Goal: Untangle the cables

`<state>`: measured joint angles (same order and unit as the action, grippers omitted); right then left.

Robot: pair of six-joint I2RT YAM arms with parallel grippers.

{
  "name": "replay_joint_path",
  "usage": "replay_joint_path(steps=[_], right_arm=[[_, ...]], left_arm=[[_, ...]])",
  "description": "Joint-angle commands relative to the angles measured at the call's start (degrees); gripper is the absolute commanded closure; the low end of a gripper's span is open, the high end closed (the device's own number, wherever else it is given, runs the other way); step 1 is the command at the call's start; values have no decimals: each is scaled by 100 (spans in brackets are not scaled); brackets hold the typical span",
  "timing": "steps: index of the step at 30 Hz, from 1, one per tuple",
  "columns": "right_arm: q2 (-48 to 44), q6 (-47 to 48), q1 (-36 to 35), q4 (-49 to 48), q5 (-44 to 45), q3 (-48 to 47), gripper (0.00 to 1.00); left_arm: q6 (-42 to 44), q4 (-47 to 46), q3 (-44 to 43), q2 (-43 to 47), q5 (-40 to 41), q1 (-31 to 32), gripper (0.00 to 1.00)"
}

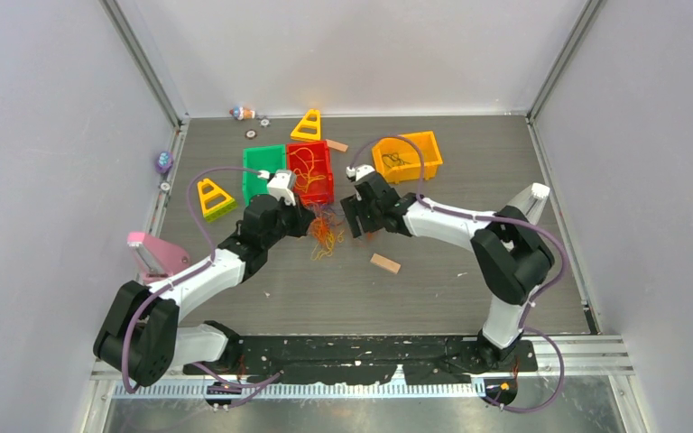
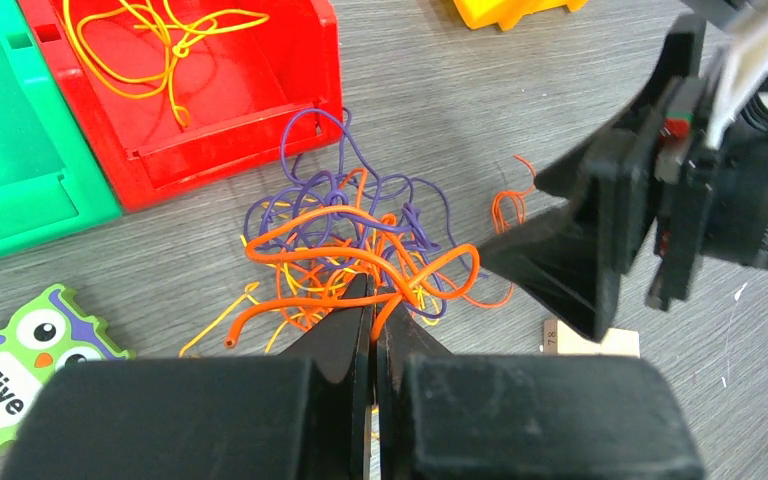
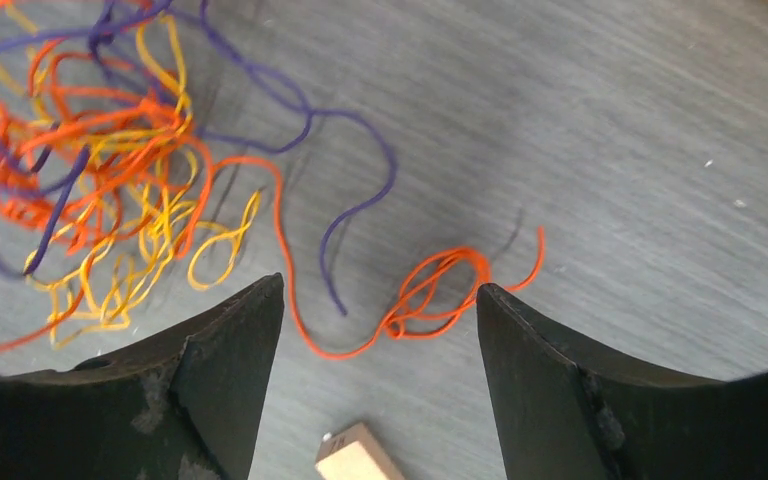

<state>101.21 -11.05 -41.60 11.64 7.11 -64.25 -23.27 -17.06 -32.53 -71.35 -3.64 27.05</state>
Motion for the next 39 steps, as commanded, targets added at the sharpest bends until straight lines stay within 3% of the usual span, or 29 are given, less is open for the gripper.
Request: replay_joint_path(steps=[1,6,17,21,23,27,28,31,36,39], right_arm=[[357,95,-14,108,682,-748,25],[836,123,-12,289,661,-1385,27],[1443,25,-4,-150,-222,-1778,32],[1767,-60,-6,-145,-207,-1931,39],[1857,-90,-4,-115,-94,-1918,47],[1729,-67,-5,-241,89,-1621,88],[1549,-58,-5,-294,115,-1549,91],[891,-16,-6,-573,251,-1143,95],[-152,37,-5,-555,307,-796,95],[-806,54,-2,-446,188,-692,95]], left_arm=[[140,-221,-62,102,93,29,100],[159,-206,-66,110,115,30,100],[178,-193,-84,106,122,37,100],[199,-160,-84,143,168,41,100],[208,-149,-83,140,183,43,100],[210,-127,-91,148,190,39,100],[209,-137,-75,152,203,45,100],[192,-172,-47,173,227,46,87],[173,-218,-7,201,241,59,46],[196,-230,-6,185,233,100,30]])
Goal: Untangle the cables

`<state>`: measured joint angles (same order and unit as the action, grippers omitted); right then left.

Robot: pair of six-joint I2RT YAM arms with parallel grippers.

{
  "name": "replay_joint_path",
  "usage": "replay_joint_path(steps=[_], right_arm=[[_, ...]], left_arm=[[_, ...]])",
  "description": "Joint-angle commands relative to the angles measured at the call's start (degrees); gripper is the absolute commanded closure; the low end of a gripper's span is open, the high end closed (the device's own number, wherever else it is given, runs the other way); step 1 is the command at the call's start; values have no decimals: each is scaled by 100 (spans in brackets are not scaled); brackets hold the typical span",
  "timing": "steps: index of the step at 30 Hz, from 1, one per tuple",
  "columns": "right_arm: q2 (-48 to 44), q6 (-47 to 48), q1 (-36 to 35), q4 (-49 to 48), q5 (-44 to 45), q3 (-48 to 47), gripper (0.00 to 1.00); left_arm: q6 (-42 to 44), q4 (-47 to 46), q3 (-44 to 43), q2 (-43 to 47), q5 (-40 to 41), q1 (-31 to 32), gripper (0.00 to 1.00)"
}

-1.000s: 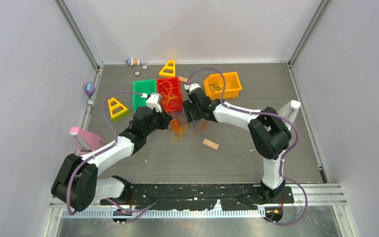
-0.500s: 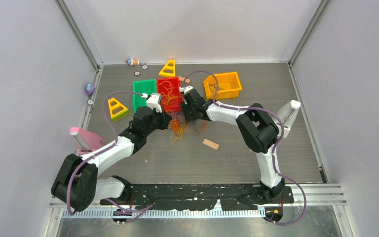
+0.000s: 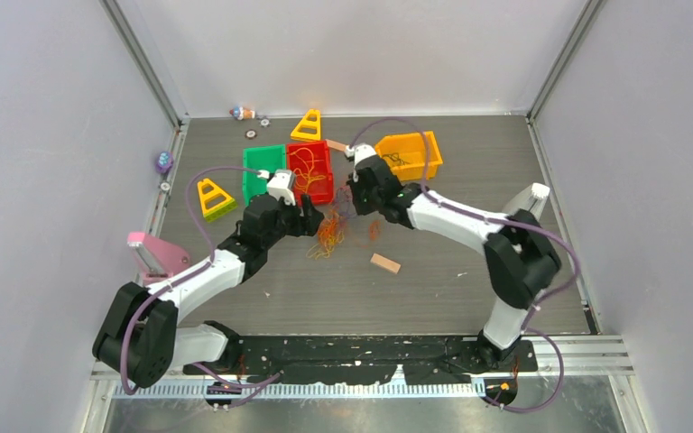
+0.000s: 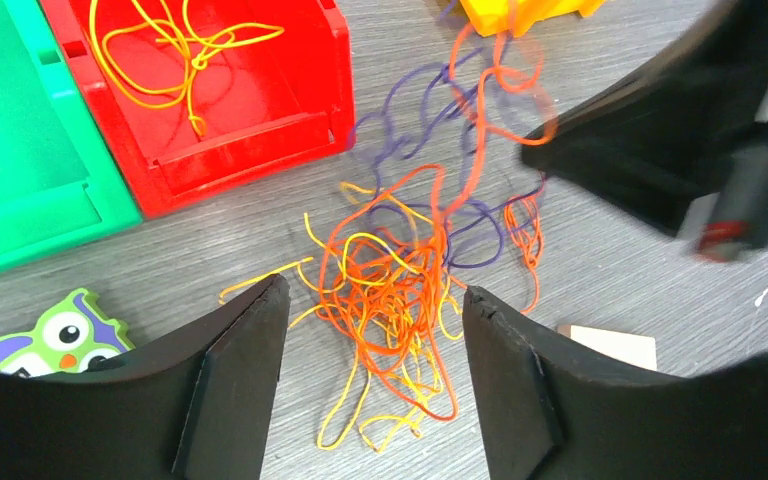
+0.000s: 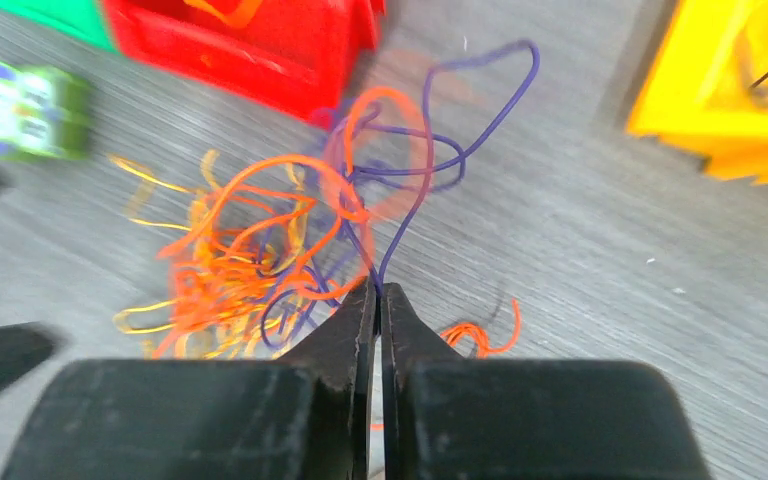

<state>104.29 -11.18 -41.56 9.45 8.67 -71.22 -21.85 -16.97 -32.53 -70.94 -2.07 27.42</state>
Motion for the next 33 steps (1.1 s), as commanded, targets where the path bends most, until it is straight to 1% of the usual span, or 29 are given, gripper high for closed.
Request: replay_joint_path(steps=[1,3,7,10,16,18,24,25,28,30,31,33], right_arm=[[-1219,69,-8,-131,-13,-3,95],[-1497,66,-14,24,-146,-55,95],[-1940,50,-8,317,-511,-202,95],[-2095,-17,-11,523,-668,-330,95],[-2458,-119,-10,902,-645,-629,95],[-2571,-145,-6,1042,-613,-811,95],[-2974,-189,11,1406,-269,-1345,95],[-3032,-191,27,1439,-207,-1400,95],[-3305,-181,135,1657,153,-1701,95],[-3462,-176,265,1797,377,-1889,95],[-3513,-159,317,1891,470,-1958,95],[-3629,-123,502,2026,556,-2169,95]], left_arm=[[72,-230,-18,118,64,76,27],[118,-206,-66,50,3,124,22],[332,-132,-270,-198,-157,299,16],[432,29,-449,-424,-184,406,16],[409,470,-937,-1052,-388,431,16],[370,912,-1202,-1361,-259,435,17],[365,2309,-2330,-2444,-77,429,34],[365,2464,-2446,-2578,-63,431,41],[353,2583,-2569,-2786,-42,424,74],[333,2601,-2573,-2815,-40,398,92],[330,2612,-2580,-2825,-47,388,99],[315,2655,-2596,-2847,-48,366,100]])
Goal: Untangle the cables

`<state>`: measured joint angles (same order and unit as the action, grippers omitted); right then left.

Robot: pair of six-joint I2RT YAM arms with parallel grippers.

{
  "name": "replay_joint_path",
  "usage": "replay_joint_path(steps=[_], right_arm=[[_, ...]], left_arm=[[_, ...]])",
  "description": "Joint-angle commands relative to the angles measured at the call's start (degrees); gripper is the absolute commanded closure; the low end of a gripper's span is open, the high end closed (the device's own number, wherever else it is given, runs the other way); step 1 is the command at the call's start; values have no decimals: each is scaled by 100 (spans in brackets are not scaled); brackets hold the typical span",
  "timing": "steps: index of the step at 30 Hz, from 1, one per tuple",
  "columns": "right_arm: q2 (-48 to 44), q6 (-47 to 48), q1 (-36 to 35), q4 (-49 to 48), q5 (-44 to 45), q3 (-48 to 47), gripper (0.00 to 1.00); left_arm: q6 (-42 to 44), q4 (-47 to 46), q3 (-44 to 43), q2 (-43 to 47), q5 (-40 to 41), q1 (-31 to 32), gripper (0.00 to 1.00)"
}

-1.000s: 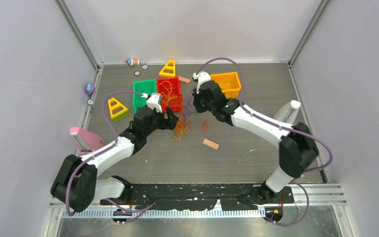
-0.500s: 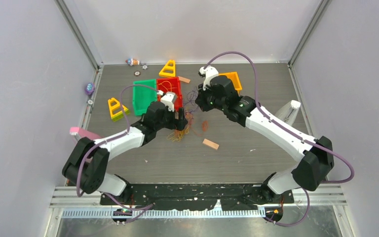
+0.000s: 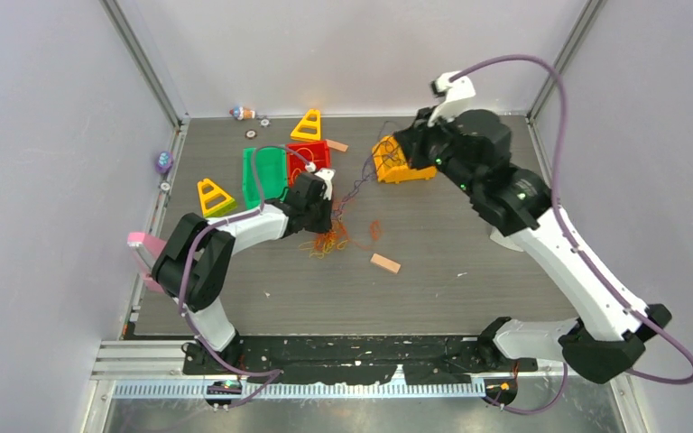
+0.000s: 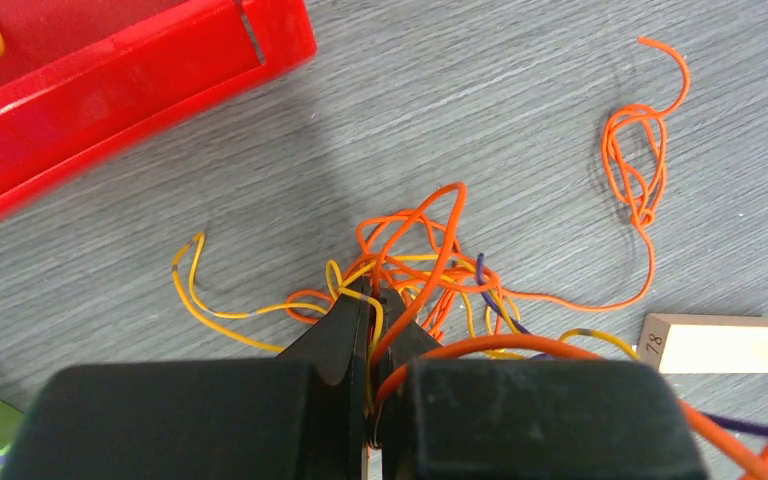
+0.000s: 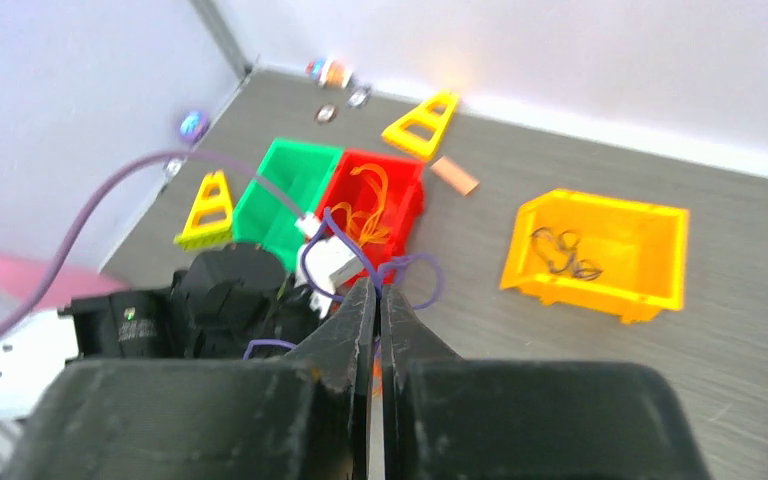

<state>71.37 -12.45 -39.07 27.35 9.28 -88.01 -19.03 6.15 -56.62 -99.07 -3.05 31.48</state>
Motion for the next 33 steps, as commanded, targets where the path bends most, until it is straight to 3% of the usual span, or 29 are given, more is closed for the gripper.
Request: replay_joint_path(steps=[1,10,17,23,30,33], right_arm=[[-390,25,392,284,517,-643,95],[-333,104,1396,655,435,-1719,95],[92,108,1729,785,460,-2506,95],[622,72,2054,1064,415,-3877,95],[1031,-61,2251,1098,344,-4323,95],[1265,-190,2493,1097,342,-4927,95]], left_arm=[[31,369,-200,-47,50,-45,100],[13,438,-213,-29,39,-81,100],[12,457,-173,52,103,-90,100],[-5,470,-165,79,103,-112,100],[-3,438,-60,221,249,-108,100],[-41,461,-62,214,252,-128,100]])
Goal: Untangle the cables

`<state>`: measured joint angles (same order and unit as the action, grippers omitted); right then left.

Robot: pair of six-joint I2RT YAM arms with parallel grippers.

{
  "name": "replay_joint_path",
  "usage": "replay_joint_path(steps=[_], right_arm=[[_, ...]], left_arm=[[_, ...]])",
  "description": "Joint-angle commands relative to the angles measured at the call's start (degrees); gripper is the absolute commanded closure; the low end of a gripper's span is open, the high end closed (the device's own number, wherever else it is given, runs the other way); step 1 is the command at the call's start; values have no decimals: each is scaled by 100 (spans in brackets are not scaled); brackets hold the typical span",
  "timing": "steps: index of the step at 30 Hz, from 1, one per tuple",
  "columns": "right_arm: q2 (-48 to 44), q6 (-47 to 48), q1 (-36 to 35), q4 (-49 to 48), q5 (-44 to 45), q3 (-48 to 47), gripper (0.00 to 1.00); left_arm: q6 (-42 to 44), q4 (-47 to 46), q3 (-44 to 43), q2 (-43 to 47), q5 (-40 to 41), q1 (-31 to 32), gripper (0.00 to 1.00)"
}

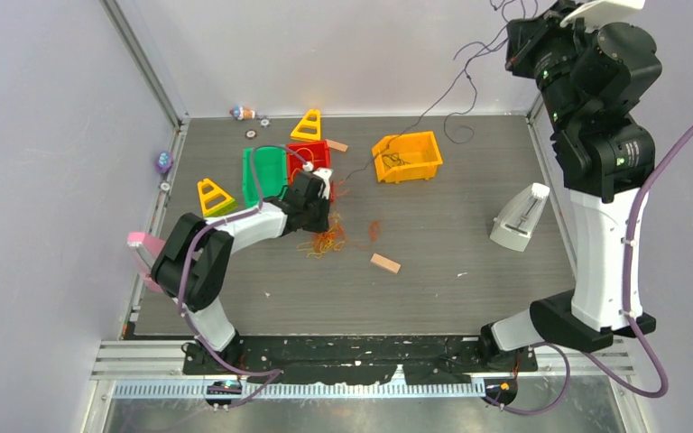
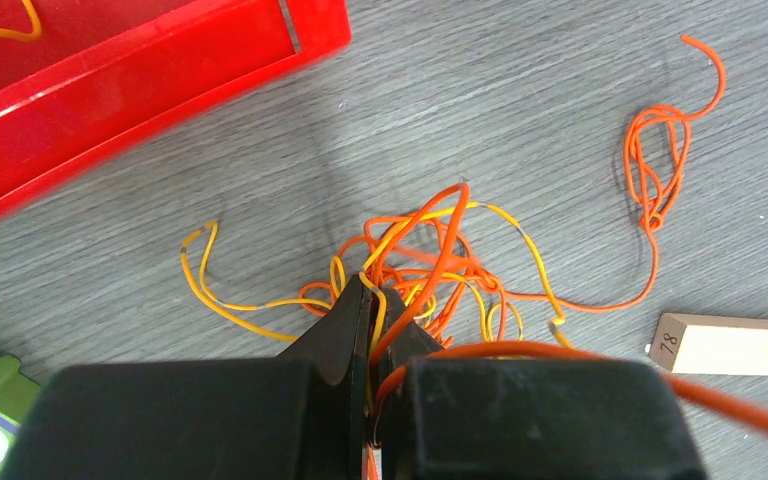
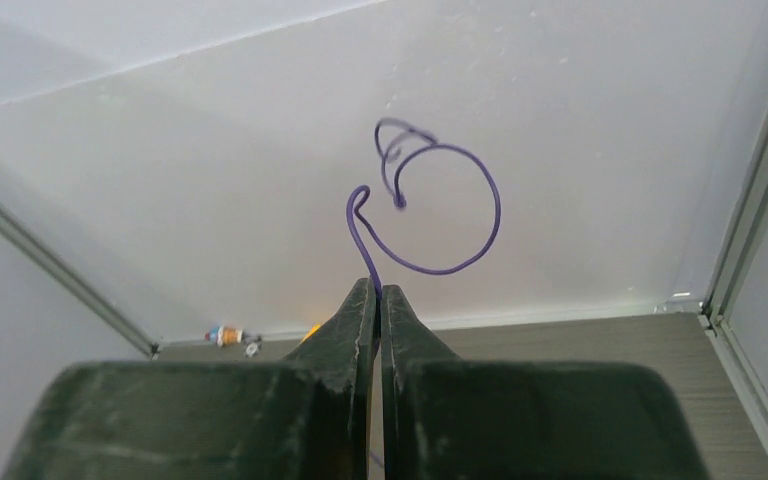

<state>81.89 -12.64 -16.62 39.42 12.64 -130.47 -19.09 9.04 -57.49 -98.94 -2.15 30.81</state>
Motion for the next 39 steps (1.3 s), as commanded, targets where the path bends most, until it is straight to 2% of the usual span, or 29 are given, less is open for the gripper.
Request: replay_joint_path(steps=[1,5,9,18,22,27,29,30,31,33,35,39], right_arm=[[308,-183,283,-110,-2,-808,95],[436,-219,385,-148,-75,-1215,95],[272,-238,411,-445,-100,-318,95],[273,-408,560,-553,-359,683,95],[-188,-577,564,-798,-668,1889,95],[-723,-880,564,-1127,-1163,4004,90],[-911,-900,565,-1240,-1378,4623,83],[-1015,-881,562,-1258,-1387,4950,65],[-1115,-863,563,-1260,-1368,5096,35],[-1272,-816,564,-1250,-1297,5495,16],[-1377,-741,562,-1259,-1284,5841,13],[-1320,-628,567,-1343,-1341,6340,14]], left_arm=[[-93,199,39,225,169,-76,100],[-295,-441,765,1002,963,-122,100],[-437,-779,1294,1591,1600,-200,100],[-666,-992,1603,1977,2016,-245,100],[-728,-1409,1888,2236,1849,-303,100],[-606,-1497,1931,2355,1685,-303,100],[-614,-1539,1971,2406,1705,-303,100],[-628,-1563,1992,2444,1721,-303,100],[-642,-1590,2023,2489,1752,-303,100],[-655,-1668,2110,2596,1802,-303,100],[-659,-1699,2165,2669,1847,-303,100],[-671,-1744,2216,2744,1901,-304,100]])
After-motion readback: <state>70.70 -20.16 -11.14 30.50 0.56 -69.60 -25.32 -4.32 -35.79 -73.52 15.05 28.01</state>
